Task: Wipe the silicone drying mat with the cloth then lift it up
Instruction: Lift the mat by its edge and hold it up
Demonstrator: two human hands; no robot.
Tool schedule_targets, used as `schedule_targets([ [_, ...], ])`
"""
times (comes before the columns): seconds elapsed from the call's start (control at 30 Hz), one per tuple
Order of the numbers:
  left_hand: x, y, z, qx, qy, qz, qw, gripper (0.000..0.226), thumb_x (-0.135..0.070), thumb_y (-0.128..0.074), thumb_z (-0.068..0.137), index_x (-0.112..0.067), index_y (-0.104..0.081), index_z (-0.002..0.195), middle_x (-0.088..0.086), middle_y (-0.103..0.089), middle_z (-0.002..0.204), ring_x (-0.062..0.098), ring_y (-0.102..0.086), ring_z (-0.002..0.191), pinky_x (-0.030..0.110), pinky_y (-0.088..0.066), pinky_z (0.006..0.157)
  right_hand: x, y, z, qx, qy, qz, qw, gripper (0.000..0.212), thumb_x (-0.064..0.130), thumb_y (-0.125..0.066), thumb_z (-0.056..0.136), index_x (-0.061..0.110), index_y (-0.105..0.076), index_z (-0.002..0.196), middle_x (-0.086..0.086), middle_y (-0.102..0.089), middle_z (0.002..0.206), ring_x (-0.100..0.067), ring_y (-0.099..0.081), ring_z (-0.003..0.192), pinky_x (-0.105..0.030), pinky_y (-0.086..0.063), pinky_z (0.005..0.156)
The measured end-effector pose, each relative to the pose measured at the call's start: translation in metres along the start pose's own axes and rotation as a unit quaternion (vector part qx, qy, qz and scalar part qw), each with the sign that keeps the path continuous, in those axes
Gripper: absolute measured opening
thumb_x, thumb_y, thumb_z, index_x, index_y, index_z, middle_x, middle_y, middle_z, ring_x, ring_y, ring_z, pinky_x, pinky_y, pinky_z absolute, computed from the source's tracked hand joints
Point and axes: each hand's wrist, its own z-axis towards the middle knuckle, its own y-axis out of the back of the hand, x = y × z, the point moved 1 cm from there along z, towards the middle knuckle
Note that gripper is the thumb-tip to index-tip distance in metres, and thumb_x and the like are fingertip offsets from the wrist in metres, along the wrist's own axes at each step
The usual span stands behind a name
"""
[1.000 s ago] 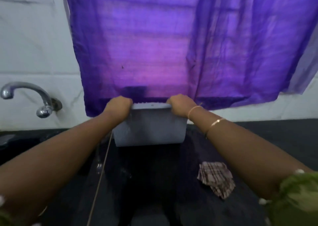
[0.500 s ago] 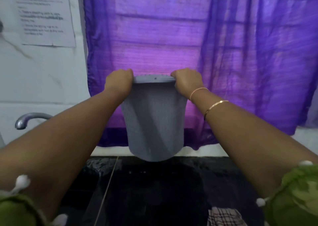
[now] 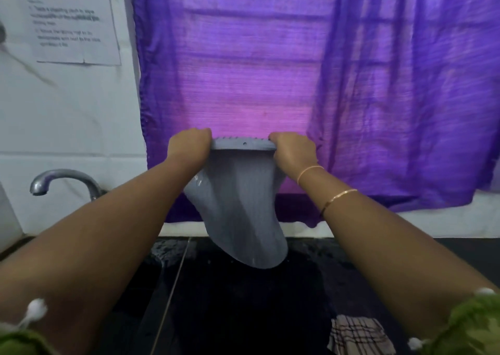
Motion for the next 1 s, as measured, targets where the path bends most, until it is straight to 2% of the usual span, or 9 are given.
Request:
schedule_targets([
  [0.1,-0.007,-0.009,-0.004,0.071,0.024,-0.039,0.996,0.029,-0.005,-0.043,0.092,-0.004,-0.057,0.119,0.019,-0.059,0.123,0.037,-0.057,0.113,0.043,-0.048,0.085,0.004,-0.006,-0.002,0.083,-0.027,0.023,0.996,0.034,0.003,-0.045,0.084,0.015,-0.064,0.11,-0.014,-0.064,0.115,-0.035,-0.059,0.107,-0.036,-0.046,0.081],
  [0.2,-0.002,-0.018,-0.009,-0.037,0.0,-0.044,0.998,0.021,-0.003,-0.045,0.091,-0.005,-0.051,0.111,0.018,-0.063,0.108,0.038,-0.061,0.097,0.04,-0.045,0.068,0.0,-0.002,-0.009,-0.017,-0.009,0.013,1.0,0.033,0.002,-0.045,0.082,0.014,-0.06,0.109,-0.013,-0.065,0.108,-0.035,-0.06,0.1,-0.035,-0.041,0.071],
  [0.37,-0.005,-0.024,-0.005,0.144,-0.027,-0.068,0.987,0.028,-0.003,-0.044,0.09,-0.002,-0.058,0.114,0.021,-0.06,0.121,0.037,-0.057,0.111,0.042,-0.047,0.088,-0.004,-0.006,-0.015,0.148,-0.023,-0.014,0.989,0.036,0.005,-0.044,0.086,0.019,-0.062,0.114,-0.011,-0.061,0.121,-0.033,-0.056,0.111,-0.036,-0.044,0.08],
  [0.5,-0.008,-0.015,-0.016,-0.1,-0.013,-0.161,0.982,0.038,-0.001,-0.047,0.086,-0.009,-0.053,0.123,0.017,-0.061,0.118,0.038,-0.058,0.105,0.044,-0.046,0.077,-0.003,-0.002,-0.023,-0.12,-0.01,0.05,0.991,0.036,0.0,-0.046,0.075,0.012,-0.063,0.105,-0.011,-0.067,0.107,-0.034,-0.062,0.097,-0.036,-0.044,0.073],
  [0.57,-0.007,-0.019,-0.017,-0.141,-0.025,-0.171,0.975,0.043,0.0,-0.05,0.083,-0.01,-0.053,0.125,0.015,-0.06,0.122,0.036,-0.057,0.107,0.043,-0.045,0.075,-0.003,0.0,-0.024,-0.244,0.013,0.074,0.967,0.037,-0.003,-0.046,0.067,0.007,-0.066,0.096,-0.012,-0.069,0.098,-0.034,-0.065,0.09,-0.037,-0.047,0.071],
  [0.6,-0.006,-0.022,-0.014,-0.085,-0.031,-0.156,0.984,0.039,-0.001,-0.05,0.084,-0.01,-0.055,0.121,0.015,-0.06,0.12,0.036,-0.057,0.107,0.041,-0.044,0.075,-0.004,-0.001,-0.023,-0.202,0.01,0.068,0.977,0.037,-0.003,-0.045,0.069,0.007,-0.066,0.097,-0.012,-0.069,0.099,-0.033,-0.065,0.091,-0.037,-0.048,0.072],
  [0.67,-0.008,-0.033,-0.01,0.139,-0.06,-0.1,0.983,0.03,-0.003,-0.047,0.089,-0.006,-0.059,0.116,0.018,-0.061,0.121,0.035,-0.057,0.11,0.039,-0.046,0.085,-0.005,-0.01,-0.022,0.046,-0.037,0.03,0.998,0.036,0.001,-0.045,0.081,0.012,-0.064,0.109,-0.011,-0.065,0.114,-0.032,-0.061,0.104,-0.036,-0.047,0.08],
  [0.73,-0.008,-0.038,-0.011,0.23,-0.079,-0.056,0.968,0.03,-0.006,-0.044,0.093,-0.004,-0.06,0.118,0.019,-0.059,0.126,0.033,-0.056,0.114,0.038,-0.044,0.093,-0.007,-0.018,-0.026,0.174,-0.064,0.01,0.983,0.035,0.004,-0.045,0.085,0.016,-0.064,0.112,-0.011,-0.063,0.119,-0.032,-0.058,0.109,-0.034,-0.044,0.081],
  [1.0,-0.003,-0.003,0.001,-0.136,-0.036,-0.088,0.986,0.026,-0.004,-0.045,0.088,-0.009,-0.057,0.11,0.019,-0.065,0.107,0.04,-0.061,0.098,0.042,-0.044,0.077,-0.002,0.011,-0.014,-0.11,-0.018,0.033,0.993,0.036,0.002,-0.047,0.078,0.011,-0.059,0.11,-0.013,-0.061,0.108,-0.036,-0.057,0.098,-0.04,-0.042,0.076],
])
